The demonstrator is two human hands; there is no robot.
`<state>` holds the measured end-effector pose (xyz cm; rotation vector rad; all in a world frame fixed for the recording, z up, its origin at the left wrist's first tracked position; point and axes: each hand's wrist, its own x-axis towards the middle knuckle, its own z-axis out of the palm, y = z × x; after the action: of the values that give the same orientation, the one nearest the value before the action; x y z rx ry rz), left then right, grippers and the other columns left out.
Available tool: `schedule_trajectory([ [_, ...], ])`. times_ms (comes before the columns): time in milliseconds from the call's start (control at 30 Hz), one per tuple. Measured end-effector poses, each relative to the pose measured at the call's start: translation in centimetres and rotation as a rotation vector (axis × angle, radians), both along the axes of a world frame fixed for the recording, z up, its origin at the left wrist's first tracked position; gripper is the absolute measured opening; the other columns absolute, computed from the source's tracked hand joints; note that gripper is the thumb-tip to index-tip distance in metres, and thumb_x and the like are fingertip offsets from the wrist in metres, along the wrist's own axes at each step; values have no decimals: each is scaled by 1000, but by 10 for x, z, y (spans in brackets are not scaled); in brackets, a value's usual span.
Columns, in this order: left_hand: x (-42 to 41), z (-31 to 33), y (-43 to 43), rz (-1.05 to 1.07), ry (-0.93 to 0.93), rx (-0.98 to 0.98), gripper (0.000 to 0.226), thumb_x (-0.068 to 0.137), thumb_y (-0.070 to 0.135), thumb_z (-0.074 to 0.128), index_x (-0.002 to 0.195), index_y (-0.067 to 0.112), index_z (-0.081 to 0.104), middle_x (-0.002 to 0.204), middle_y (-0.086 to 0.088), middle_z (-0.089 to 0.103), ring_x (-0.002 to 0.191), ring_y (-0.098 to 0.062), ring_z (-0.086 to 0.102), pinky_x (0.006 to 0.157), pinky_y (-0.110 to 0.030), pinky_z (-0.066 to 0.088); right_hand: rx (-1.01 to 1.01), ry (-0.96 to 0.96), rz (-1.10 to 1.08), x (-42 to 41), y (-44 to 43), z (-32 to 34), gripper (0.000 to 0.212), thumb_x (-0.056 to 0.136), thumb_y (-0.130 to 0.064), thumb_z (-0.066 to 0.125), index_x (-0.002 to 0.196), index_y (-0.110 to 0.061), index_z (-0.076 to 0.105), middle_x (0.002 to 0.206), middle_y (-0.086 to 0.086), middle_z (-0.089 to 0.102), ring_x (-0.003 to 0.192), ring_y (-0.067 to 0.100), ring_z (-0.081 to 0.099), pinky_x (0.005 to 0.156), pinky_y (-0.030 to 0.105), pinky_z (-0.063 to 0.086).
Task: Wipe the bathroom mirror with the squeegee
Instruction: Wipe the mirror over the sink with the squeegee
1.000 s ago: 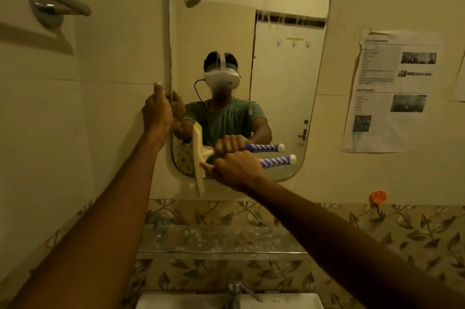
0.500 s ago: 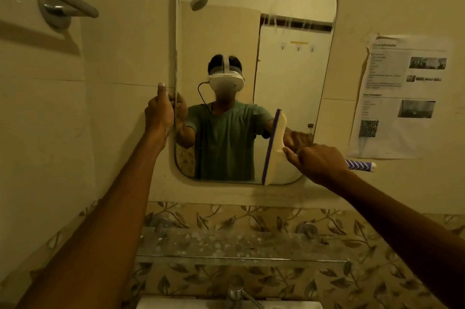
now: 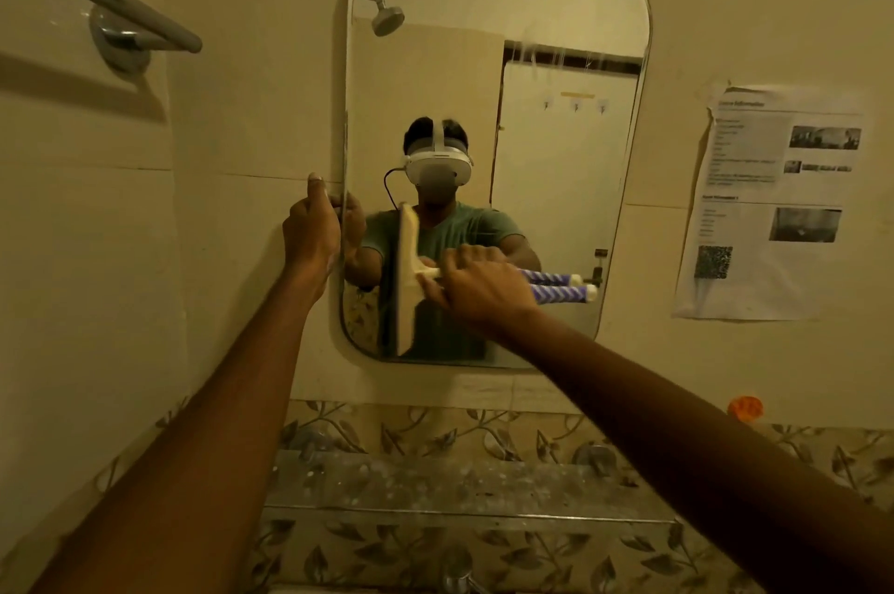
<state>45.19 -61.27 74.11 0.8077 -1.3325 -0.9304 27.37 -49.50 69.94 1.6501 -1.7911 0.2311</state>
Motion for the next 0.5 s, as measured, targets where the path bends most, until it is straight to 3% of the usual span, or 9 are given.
schedule_trajectory([
  [100, -1, -1, -4, -6, -8, -10, 64, 97, 55, 20, 113, 11, 63, 114, -12, 66, 105, -27, 61, 97, -48, 47, -19, -72, 12, -60, 37, 3, 66, 92, -66, 13, 126, -21, 46, 127, 10, 53, 110, 26, 54, 80, 36, 49],
  [167, -2, -2, -6, -8, -11, -16, 62, 98, 55, 21, 111, 12, 63, 113, -11, 66, 105, -27, 61, 97, -48, 47, -45, -76, -44, -101, 68, 1, 68, 92, -66, 10, 128, -18, 44, 110, 7, 60, 90, 20, 61, 61, 26, 44],
  [200, -3, -2, -6, -6, -16, -22, 61, 98, 55, 22, 110, 11, 63, 112, -11, 66, 104, -27, 61, 96, -48, 48, -45, -86, -102, -118, 83, 1, 74, 90, -68, 6, 121, -16, 49, 90, 3, 63, 71, 15, 60, 53, 22, 40],
  [267, -3, -1, -4, 7, -34, -31, 63, 98, 54, 22, 111, 8, 63, 112, -13, 66, 104, -28, 61, 95, -48, 48, -37, -97, -214, -139, 109, 2, 82, 84, -72, 0, 82, -15, 59, 57, -5, 54, 47, 10, 52, 44, 20, 33],
  [333, -3, 0, -1, 26, -54, -43, 64, 98, 53, 22, 116, 6, 62, 115, -15, 65, 106, -29, 60, 95, -48, 48, -61, -56, -247, -139, 118, 3, 77, 84, -73, -1, 58, -22, 51, 47, -7, 47, 40, 9, 47, 42, 20, 30],
  [400, -3, 1, 3, 38, -57, -51, 64, 98, 52, 22, 118, 5, 61, 117, -16, 64, 108, -30, 59, 96, -47, 48, -94, -34, -168, -119, 108, 3, 73, 86, -72, -1, 60, -24, 47, 54, -9, 49, 41, 7, 43, 42, 19, 28],
  [500, -3, 1, 7, 43, -45, -39, 65, 98, 53, 21, 115, 6, 63, 116, -16, 65, 107, -30, 59, 96, -48, 47, -93, -41, 7, -62, 65, 9, 69, 91, -67, 5, 101, -20, 55, 98, 2, 56, 73, 14, 53, 58, 29, 45],
])
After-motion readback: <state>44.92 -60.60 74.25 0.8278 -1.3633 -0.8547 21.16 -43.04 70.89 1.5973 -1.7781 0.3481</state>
